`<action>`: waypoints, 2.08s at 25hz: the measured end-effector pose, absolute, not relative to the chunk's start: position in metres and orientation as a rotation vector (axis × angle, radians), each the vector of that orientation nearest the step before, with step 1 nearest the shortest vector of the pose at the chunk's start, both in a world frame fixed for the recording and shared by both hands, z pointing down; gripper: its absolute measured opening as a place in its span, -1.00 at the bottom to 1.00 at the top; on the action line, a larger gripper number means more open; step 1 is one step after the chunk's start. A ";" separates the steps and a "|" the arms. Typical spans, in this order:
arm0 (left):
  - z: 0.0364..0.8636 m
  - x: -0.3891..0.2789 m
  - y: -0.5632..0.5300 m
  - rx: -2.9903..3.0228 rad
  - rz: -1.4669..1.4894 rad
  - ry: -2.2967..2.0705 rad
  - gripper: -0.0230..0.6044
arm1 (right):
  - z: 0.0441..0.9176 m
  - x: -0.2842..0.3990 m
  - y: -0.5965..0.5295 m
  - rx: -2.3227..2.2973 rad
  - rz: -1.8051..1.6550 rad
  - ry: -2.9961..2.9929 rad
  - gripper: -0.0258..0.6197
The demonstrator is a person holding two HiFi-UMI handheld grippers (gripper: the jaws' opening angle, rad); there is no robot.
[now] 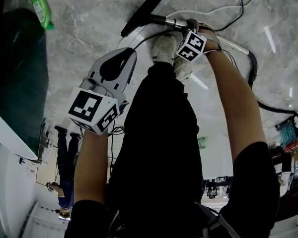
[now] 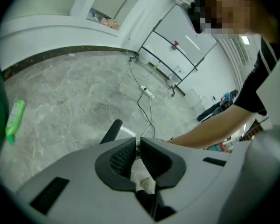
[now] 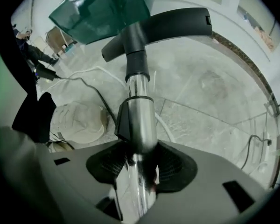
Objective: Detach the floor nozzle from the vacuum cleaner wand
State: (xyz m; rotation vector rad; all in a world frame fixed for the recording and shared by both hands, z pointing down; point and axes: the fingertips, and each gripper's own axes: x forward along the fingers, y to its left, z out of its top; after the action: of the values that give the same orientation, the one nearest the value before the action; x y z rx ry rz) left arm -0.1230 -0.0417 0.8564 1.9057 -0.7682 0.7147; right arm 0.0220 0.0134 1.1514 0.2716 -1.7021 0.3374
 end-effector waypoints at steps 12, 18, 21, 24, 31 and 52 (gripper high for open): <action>0.790 -0.070 -0.024 1.540 0.268 -0.932 -0.08 | 0.938 0.034 -0.041 0.365 0.224 -1.967 -0.29; 0.746 -0.046 -0.034 1.549 0.008 -1.046 -0.08 | 0.830 0.023 -0.033 0.328 0.178 -2.078 -0.29; 0.734 -0.052 -0.047 1.508 -0.142 -1.114 -0.08 | 0.793 0.012 -0.012 0.268 0.209 -2.102 -0.29; 0.718 -0.045 -0.068 1.573 -0.278 -1.153 -0.09 | 0.780 0.006 0.004 0.239 0.287 -2.086 -0.29; 0.728 -0.032 -0.068 1.603 -0.190 -1.124 -0.53 | 0.790 0.006 0.023 0.275 0.395 -2.164 -0.29; 0.669 -0.070 -0.067 1.787 -0.254 -0.991 -0.52 | 0.814 0.022 0.094 0.013 0.589 -2.153 -0.63</action>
State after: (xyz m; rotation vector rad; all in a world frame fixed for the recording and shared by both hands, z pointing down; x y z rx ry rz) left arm -0.0703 -0.0674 0.6692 1.7869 -0.9907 -0.2543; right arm 0.0219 0.0936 0.8137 0.0131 -2.1531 0.5888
